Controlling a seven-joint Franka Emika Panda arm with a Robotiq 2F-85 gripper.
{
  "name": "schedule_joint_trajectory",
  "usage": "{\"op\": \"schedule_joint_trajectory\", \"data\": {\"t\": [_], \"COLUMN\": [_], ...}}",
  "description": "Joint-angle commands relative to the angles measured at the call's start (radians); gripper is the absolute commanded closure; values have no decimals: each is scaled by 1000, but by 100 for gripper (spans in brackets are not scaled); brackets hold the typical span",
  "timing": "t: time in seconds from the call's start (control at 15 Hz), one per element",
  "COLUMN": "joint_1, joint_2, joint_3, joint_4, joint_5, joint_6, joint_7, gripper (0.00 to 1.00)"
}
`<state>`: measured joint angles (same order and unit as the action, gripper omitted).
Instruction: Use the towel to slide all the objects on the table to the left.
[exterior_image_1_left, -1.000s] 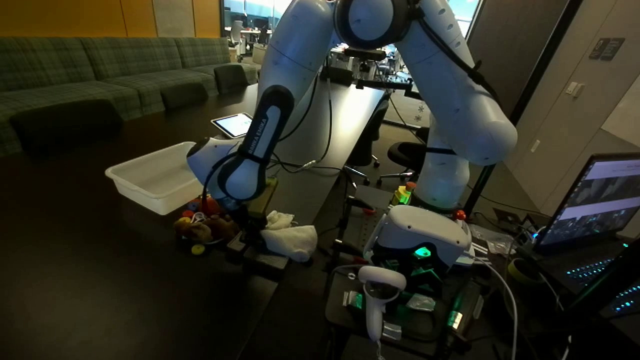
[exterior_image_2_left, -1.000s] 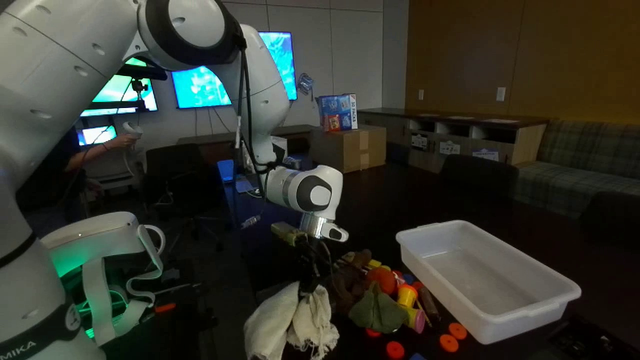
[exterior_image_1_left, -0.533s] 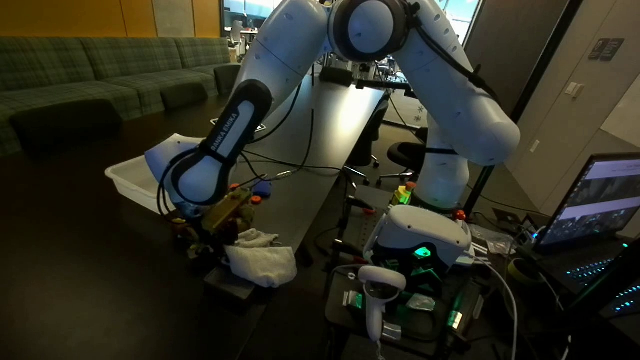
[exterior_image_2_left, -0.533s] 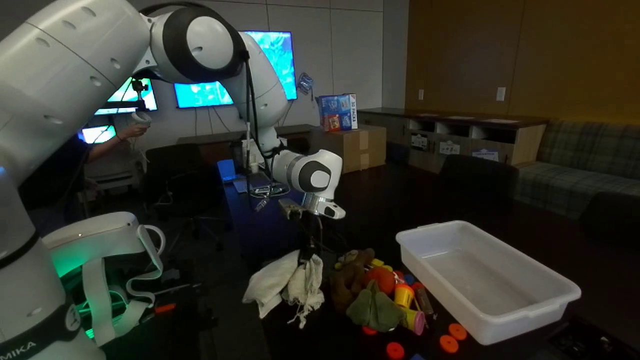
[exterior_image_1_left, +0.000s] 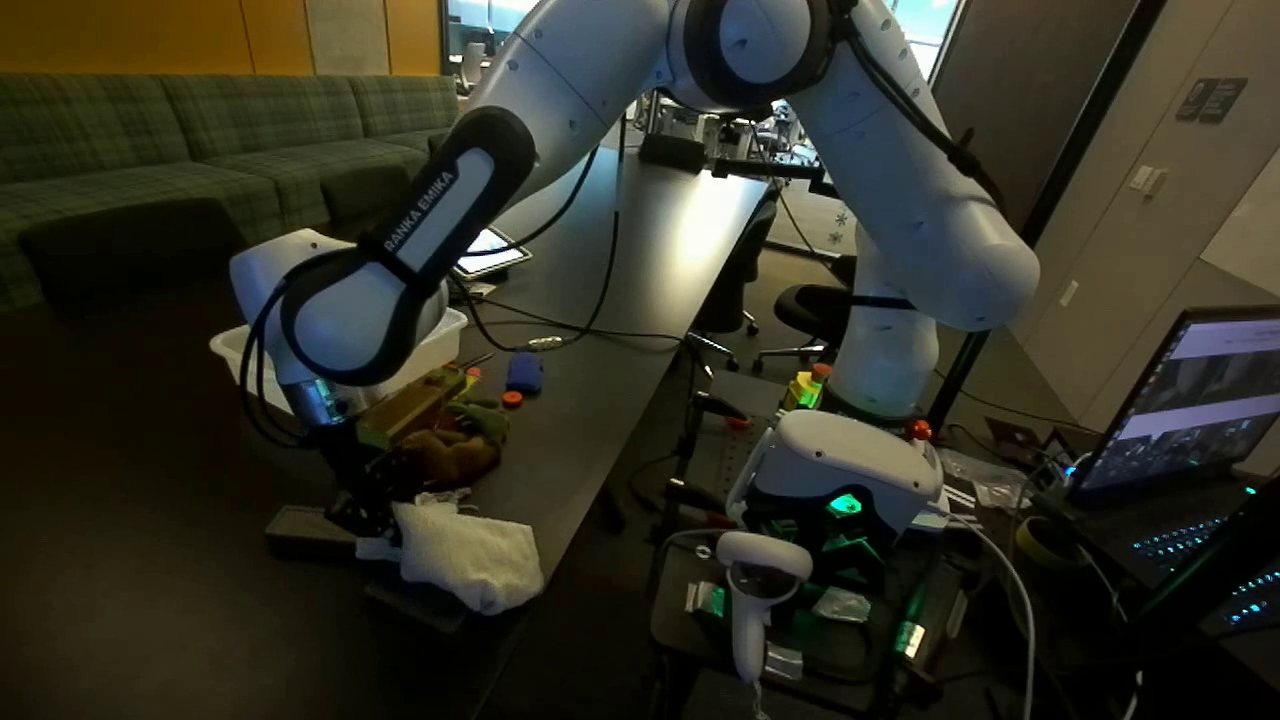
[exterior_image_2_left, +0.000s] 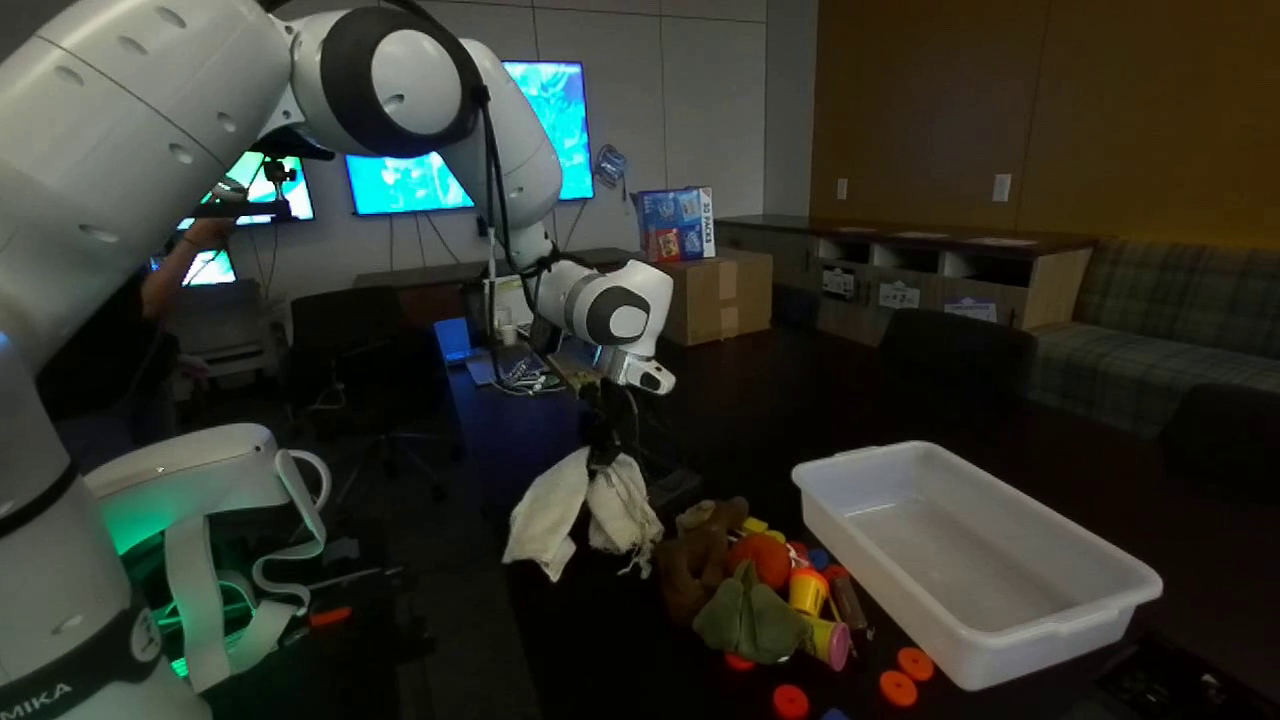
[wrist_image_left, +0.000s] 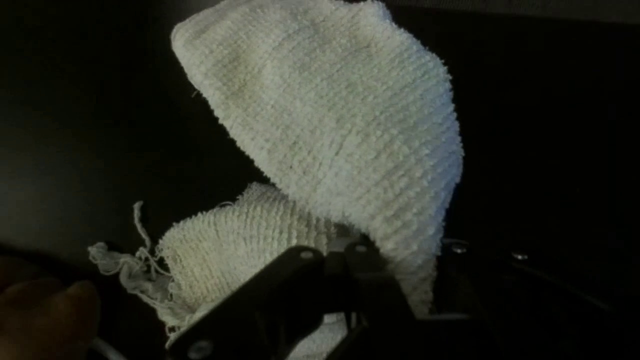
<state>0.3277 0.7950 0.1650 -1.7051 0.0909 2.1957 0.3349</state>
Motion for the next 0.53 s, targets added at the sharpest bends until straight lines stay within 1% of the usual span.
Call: {"op": "schedule_joint_trajectory", "data": {"t": [0.0, 0.07, 0.27, 0.47], "joint_1": [-102, -137, -231, -319], "joint_2": [-143, -180, -284, -381], "joint_3": [47, 55, 41, -5], "joint_4": [-138, -175, -287, -376], "joint_5": [29, 36, 40, 31], "joint_6": [28, 31, 49, 66], "joint_7": [-246, -319, -492, -578], "gripper": [84, 84, 84, 84]}}
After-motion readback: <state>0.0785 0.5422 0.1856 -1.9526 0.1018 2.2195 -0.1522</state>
